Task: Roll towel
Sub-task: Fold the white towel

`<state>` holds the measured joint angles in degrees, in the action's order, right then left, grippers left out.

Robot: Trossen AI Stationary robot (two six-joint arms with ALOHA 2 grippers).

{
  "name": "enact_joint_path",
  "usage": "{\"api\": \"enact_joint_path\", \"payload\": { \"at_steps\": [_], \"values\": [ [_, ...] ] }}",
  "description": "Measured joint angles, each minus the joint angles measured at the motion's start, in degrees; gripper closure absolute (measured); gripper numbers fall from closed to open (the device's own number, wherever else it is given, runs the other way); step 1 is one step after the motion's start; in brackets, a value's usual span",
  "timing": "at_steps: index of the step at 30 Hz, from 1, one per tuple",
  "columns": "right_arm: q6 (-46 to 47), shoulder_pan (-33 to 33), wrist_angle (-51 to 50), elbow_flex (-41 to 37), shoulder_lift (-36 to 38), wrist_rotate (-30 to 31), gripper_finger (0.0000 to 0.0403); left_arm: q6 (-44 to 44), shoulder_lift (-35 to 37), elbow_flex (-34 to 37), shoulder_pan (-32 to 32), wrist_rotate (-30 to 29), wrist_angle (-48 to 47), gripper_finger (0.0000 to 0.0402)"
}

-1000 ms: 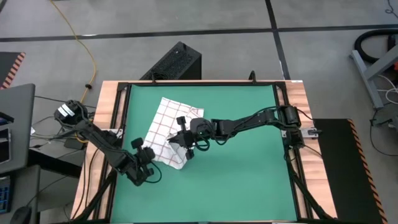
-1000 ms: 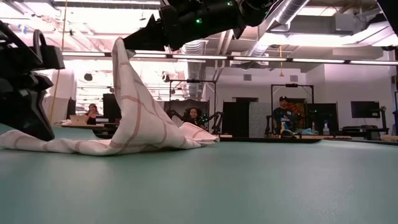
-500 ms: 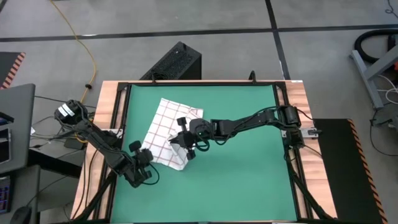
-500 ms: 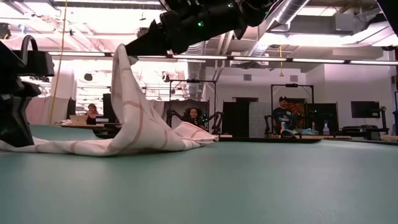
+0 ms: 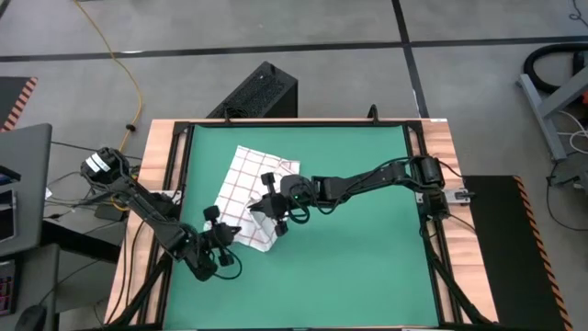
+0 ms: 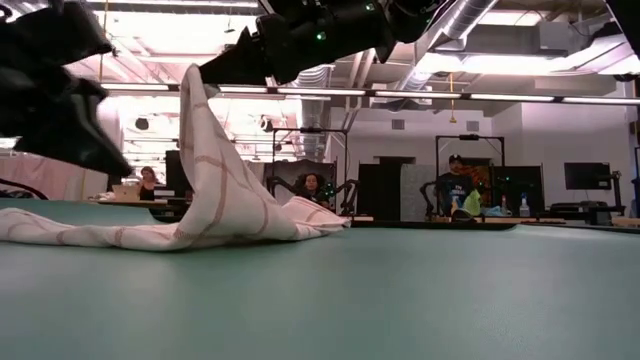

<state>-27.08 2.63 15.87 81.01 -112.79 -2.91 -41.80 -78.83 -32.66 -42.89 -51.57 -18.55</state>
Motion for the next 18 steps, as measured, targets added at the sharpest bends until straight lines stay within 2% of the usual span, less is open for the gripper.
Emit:
{"api": "enact_joint_path", "payload": {
  "at_steps": [4,10,14,18],
  "values": [
    [-0.3,0.0,0.1,0.0,0.0,0.1,0.0399,11.5,0.0,5.2,4.2,-0.5,15.2,0.0401],
    [-0.4,0.0,0.0,0.0,0.0,0.3,0.0399,23.1,0.0,13.0,11.0,6.4,35.9,0.0401],
    [-0.4,0.0,0.0,0.0,0.0,0.3,0.0399,24.1,-0.1,14.2,15.3,11.6,37.5,0.0401],
    [-0.4,0.0,0.0,0.0,0.0,0.4,0.0399,26.0,-3.1,13.4,18.3,16.7,37.7,0.0401]
  ]
}}
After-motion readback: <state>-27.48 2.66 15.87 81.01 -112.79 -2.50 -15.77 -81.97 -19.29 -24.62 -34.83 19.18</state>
